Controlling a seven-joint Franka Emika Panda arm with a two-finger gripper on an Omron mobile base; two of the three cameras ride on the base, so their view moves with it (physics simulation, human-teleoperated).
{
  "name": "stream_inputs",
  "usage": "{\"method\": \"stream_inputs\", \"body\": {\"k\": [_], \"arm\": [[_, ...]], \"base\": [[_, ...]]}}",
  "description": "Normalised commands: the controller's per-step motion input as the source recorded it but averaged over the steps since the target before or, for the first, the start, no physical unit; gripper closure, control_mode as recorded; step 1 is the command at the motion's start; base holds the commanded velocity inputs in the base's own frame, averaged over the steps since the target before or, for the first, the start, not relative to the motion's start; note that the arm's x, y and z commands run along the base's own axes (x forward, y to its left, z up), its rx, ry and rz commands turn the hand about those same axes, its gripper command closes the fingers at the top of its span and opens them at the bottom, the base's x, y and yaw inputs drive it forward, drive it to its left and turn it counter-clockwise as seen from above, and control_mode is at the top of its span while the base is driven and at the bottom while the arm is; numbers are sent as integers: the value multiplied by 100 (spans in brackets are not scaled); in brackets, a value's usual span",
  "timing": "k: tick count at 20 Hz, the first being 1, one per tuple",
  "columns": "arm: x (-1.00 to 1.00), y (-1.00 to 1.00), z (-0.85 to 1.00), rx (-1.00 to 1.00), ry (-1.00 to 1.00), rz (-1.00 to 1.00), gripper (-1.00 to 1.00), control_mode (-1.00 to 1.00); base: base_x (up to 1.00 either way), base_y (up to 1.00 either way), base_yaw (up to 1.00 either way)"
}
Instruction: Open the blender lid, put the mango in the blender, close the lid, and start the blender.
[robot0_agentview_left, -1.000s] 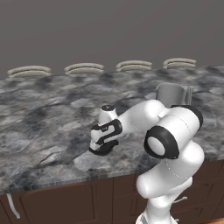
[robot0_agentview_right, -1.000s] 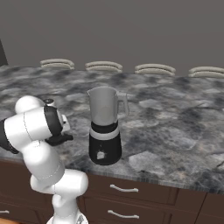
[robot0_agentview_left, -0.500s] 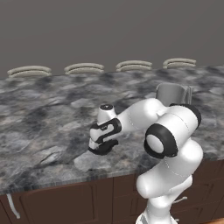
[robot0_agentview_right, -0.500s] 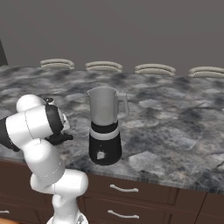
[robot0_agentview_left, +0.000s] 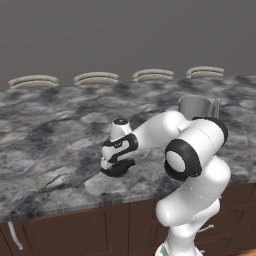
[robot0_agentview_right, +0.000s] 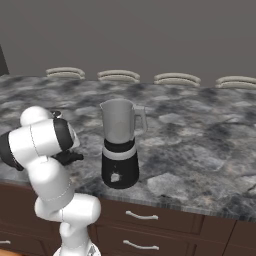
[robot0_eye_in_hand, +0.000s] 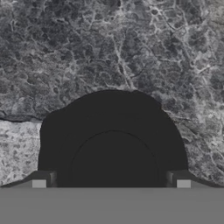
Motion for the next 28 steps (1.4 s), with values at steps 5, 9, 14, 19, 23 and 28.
{"method": "stream_inputs", "body": {"k": [5,9,14,19,23,28], "arm": [[0,0,-40,0,1,0,100,-100],[0,0,-26,0,0,0,100,-100],[0,0,5,2,-3,0,100,-100],[0,0,48,2,-5,0,100,-100],[0,-6,100,1,-7,0,100,-100],[-2,-17,100,0,-12,-1,100,-100]], "base": [[0,0,0],[0,0,0],[0,0,0],[0,0,0],[0,0,0],[0,0,0]]}}
